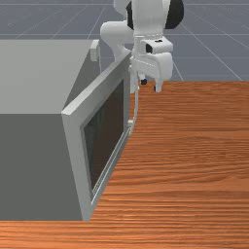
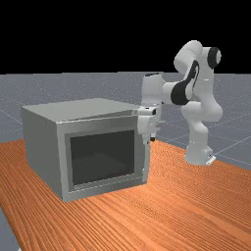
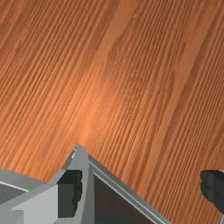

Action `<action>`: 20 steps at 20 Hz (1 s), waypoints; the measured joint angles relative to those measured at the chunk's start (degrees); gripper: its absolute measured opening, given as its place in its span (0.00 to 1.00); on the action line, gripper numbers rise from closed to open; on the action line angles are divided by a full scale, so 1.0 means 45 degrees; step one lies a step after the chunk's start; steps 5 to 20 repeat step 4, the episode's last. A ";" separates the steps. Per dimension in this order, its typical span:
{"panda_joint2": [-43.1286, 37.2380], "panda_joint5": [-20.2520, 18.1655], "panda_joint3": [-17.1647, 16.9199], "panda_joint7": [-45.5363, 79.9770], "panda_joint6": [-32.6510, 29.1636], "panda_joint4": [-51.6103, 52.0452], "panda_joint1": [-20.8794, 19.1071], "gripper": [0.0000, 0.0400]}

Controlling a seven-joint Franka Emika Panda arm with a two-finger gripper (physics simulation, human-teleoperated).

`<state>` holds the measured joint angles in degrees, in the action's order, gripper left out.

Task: Close the microwave

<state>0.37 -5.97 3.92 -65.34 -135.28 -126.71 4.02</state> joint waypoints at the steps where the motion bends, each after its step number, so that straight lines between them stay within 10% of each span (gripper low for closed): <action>1: -0.0082 -0.0151 -0.0218 -0.0471 0.0028 -0.0084 -0.0012 1.00; 4: -0.0125 -0.0948 -0.0961 -0.4427 0.0735 -0.0066 0.0132 1.00; 20: -0.0125 -0.0948 -0.0961 -0.4427 0.0735 -0.0066 0.0132 1.00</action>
